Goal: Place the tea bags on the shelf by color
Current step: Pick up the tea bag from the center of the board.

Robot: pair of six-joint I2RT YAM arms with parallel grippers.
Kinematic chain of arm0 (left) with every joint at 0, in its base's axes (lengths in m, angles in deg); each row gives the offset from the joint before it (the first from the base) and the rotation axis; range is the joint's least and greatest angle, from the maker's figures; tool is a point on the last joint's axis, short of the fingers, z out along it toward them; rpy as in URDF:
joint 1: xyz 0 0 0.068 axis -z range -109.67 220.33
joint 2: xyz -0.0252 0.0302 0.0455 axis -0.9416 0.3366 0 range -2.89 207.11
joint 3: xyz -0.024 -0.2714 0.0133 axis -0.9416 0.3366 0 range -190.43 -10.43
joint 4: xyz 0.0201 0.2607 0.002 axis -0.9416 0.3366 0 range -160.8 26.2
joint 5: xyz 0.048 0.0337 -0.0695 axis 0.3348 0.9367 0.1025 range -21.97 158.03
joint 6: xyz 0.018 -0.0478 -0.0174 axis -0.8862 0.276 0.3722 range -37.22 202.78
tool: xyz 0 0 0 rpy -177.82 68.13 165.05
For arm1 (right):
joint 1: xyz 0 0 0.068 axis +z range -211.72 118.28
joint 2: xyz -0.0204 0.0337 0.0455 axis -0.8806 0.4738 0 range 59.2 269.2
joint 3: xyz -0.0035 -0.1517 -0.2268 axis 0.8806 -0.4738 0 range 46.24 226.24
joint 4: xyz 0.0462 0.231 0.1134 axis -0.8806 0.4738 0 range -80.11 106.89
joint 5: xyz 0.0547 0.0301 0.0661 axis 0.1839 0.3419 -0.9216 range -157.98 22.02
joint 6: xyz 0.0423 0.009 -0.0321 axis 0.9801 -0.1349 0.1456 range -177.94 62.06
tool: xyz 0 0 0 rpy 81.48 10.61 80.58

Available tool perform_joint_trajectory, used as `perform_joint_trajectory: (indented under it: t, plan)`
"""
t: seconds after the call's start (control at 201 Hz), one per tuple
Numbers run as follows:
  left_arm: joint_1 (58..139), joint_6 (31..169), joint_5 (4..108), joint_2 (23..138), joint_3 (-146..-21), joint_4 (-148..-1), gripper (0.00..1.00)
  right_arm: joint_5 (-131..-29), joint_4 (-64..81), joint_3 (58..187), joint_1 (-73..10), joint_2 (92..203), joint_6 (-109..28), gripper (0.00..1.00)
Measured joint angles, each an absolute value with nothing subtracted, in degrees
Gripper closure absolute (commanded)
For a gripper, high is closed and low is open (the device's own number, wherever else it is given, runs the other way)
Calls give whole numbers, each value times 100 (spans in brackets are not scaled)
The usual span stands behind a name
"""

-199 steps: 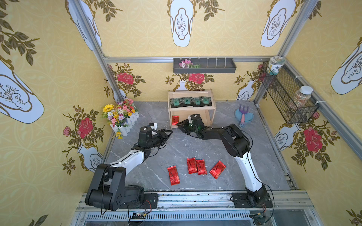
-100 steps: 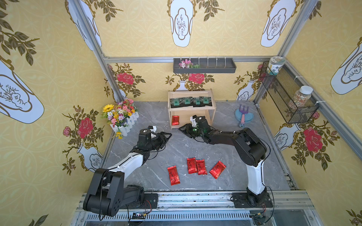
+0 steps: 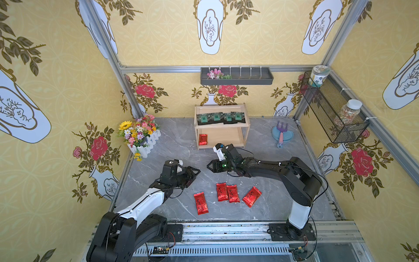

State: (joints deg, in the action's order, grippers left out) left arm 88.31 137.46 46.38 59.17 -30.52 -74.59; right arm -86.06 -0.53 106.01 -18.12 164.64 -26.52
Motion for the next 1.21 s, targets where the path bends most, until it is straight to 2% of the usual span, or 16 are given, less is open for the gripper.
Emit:
perform_joint_trajectory:
  t: [0.314,0.812,0.986,1.205]
  plan:
    - [9023,13829,5075,5305,-2913,-6388,39,-8882,-134,10397,-2059,16342,-2729,49]
    - [9349,13822,5058,5115,-2755,-5811,38,-9203,-383,10275,-2208,16314,-2567,49]
    - [9360,13783,4977,5098,-2628,-5737,41,-9255,-383,10286,-2236,16384,-2512,49]
    - [9423,13774,4889,5034,-2541,-5752,51,-9317,-385,10352,-2247,16471,-2467,49]
